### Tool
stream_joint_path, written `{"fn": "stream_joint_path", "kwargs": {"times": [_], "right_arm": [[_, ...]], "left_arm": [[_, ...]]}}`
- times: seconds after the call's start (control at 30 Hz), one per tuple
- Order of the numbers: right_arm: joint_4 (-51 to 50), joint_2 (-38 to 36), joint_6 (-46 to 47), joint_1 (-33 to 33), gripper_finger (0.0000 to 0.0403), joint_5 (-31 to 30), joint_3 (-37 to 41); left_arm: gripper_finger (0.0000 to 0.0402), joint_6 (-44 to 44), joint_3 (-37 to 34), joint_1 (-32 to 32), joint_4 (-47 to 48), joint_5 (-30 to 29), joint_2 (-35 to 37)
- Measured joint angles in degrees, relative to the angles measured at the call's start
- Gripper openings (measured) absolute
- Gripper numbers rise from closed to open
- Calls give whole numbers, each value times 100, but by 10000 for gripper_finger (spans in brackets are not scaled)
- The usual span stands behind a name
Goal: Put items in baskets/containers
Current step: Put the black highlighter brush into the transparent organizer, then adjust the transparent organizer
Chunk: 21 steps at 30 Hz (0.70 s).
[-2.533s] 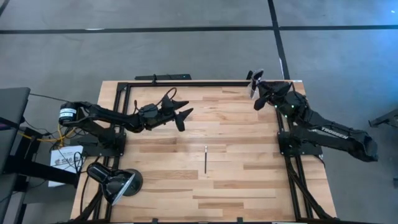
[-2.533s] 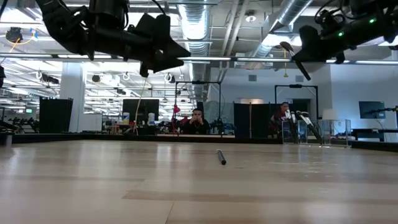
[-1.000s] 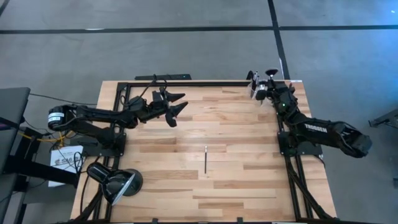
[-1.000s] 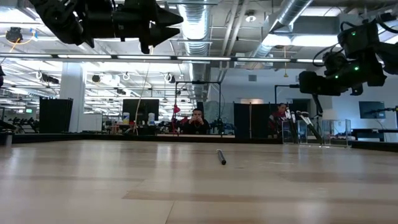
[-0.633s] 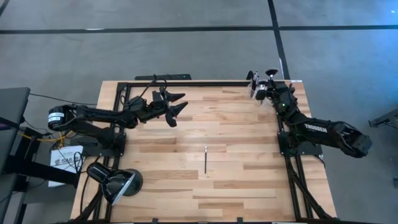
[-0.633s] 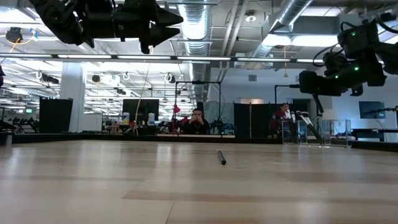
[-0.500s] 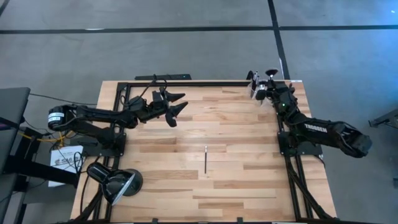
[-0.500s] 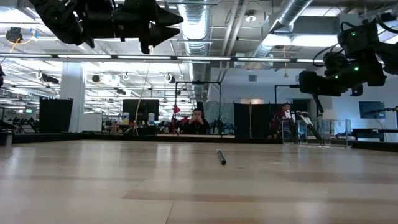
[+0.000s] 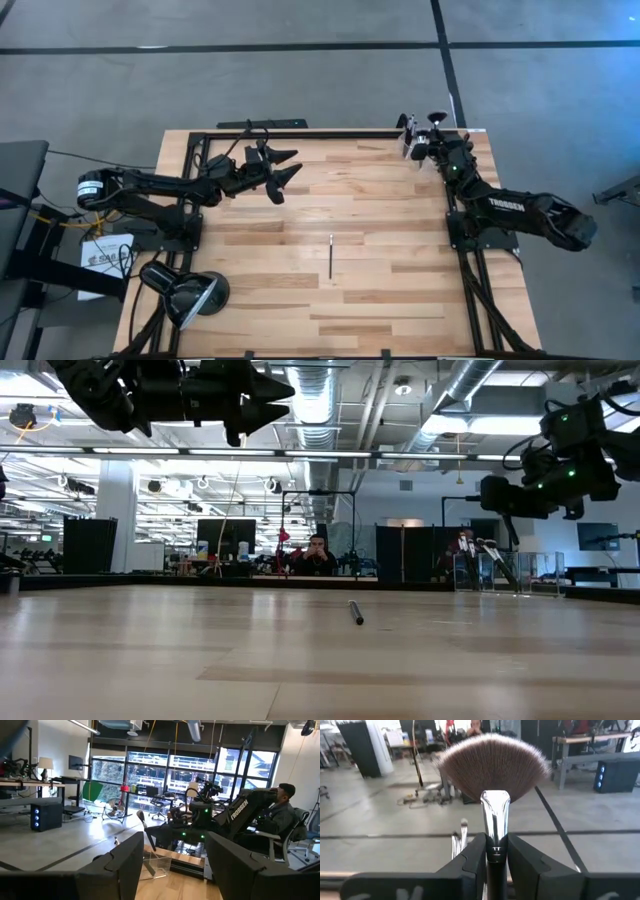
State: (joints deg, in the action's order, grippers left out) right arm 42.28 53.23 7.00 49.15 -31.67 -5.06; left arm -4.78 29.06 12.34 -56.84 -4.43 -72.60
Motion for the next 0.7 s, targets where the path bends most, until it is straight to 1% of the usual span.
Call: {"fn": "stream_joint_path", "kwargs": {"times": [0.23,0.37,0.7], "right_arm": [[34,510,-52,-68,72,-296,0],[293,711,-35,-80,79,-429,0],[405,805,29,-151,76,-467,0]], "left_arm": [[209,0,0,-2,2,0,0],[209,0,0,0,2,0,0],[209,0,0,-1,2,0,0]]}}
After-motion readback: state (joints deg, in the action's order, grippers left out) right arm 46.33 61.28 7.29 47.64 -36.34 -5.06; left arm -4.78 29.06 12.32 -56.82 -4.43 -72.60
